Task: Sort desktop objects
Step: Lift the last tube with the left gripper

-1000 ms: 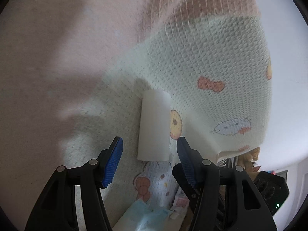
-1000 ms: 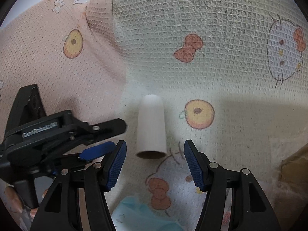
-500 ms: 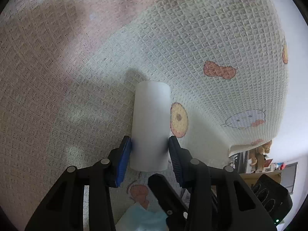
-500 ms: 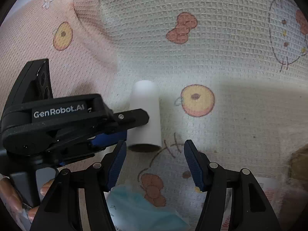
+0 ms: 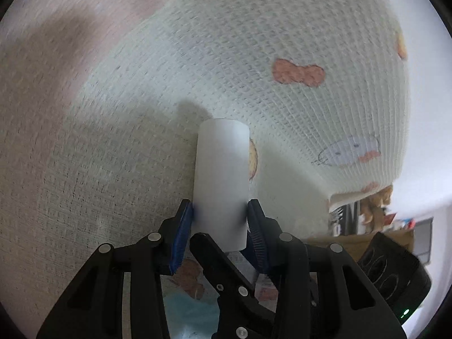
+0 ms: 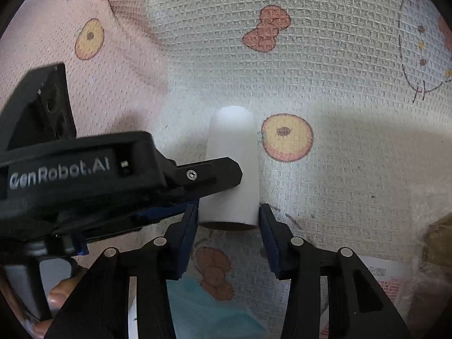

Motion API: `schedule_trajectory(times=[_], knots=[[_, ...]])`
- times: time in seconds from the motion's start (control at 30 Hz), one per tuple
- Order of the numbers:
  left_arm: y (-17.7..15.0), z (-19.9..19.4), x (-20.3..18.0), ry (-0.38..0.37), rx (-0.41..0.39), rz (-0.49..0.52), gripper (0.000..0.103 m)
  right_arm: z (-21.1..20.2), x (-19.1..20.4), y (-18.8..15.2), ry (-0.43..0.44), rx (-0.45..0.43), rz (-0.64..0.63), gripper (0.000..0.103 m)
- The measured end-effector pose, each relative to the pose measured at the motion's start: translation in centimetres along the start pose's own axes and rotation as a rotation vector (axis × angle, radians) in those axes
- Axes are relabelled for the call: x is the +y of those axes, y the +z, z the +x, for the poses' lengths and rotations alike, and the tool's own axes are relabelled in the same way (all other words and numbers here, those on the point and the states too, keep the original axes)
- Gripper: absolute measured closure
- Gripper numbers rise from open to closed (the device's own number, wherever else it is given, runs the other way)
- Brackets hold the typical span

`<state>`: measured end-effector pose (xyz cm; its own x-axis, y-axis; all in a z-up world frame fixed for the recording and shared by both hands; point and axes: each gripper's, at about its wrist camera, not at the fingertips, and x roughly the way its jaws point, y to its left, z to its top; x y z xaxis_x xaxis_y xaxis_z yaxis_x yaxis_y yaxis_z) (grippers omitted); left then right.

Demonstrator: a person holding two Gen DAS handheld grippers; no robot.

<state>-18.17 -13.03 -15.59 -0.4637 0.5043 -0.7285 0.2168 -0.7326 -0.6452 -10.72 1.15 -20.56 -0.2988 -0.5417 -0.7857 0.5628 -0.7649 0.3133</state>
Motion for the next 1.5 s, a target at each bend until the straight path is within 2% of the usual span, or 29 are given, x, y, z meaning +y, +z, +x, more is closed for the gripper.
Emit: schedule_trajectory(times=[0.23,0.33,0.47,0.6,1.03,1.5], knots=[[-0.6,-1.7,0.1,-0.041,-0.033,-0.030,0.059,-1.2,-0.1,0.2,0.007,-0.029,-0.006,0.062],[-1.1,-3.2,-0.3,-0.056,-0.075,-0.017,0.059,-2.5,0.7,0.3,0.016,-0.046,-0.014,0.062],[-1.5,-4.9,-2.0,-0.016,-0.137,0.054,0.059,-3.3,1.6,0.8,0.015,-0.047,-0.040,0.062],[-1.7,-6.6,-3.4,-0.012,-0.174,0.111,0.059,-4.8,1.6,1.3,0.032,-0.066,-0.037,0.062],[-5.0,-13.2,-5.7,-0.019,-0.320,0.159,0.059,-10.7,5.0,0.5,0.069,-0.149,-0.175,0.062],[-7.1,-16.4,-11.4,-0.020,-0.360,0.236,0.059,-17.5,4.4,0.5,0.088,-0.190,-0.173,0.062]])
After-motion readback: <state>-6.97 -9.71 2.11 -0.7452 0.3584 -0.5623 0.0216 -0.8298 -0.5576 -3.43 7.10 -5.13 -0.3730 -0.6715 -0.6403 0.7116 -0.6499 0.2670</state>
